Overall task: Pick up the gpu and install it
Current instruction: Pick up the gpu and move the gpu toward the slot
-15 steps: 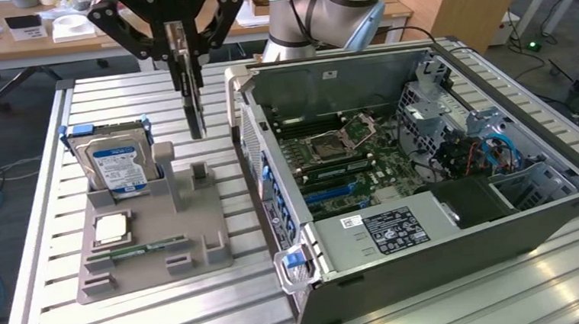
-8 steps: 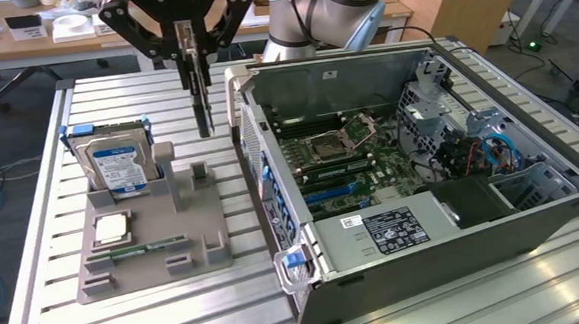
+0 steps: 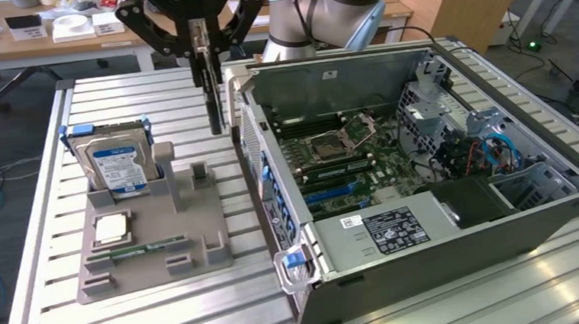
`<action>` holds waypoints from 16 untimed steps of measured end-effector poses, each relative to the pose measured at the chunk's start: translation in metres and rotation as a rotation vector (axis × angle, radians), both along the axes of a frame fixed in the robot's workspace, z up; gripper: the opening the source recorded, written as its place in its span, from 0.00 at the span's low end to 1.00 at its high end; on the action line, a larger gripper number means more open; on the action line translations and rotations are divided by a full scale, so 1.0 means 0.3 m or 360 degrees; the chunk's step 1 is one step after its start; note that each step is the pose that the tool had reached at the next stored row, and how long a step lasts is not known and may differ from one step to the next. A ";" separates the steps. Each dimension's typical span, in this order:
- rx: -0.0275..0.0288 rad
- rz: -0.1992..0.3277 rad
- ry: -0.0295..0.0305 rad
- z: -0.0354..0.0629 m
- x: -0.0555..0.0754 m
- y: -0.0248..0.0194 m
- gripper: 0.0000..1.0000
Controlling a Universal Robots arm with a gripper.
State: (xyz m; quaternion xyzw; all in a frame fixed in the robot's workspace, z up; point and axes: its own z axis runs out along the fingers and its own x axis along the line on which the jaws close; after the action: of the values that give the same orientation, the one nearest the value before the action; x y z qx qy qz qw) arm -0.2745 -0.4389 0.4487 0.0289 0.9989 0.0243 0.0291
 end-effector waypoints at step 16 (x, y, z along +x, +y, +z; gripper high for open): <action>0.00165 0.0000 -0.00001 0.000 0.114 0.006 0.26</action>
State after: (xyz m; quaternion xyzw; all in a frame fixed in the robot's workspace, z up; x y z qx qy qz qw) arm -0.2404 -0.4370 0.4487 0.0290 0.9987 0.0295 0.0289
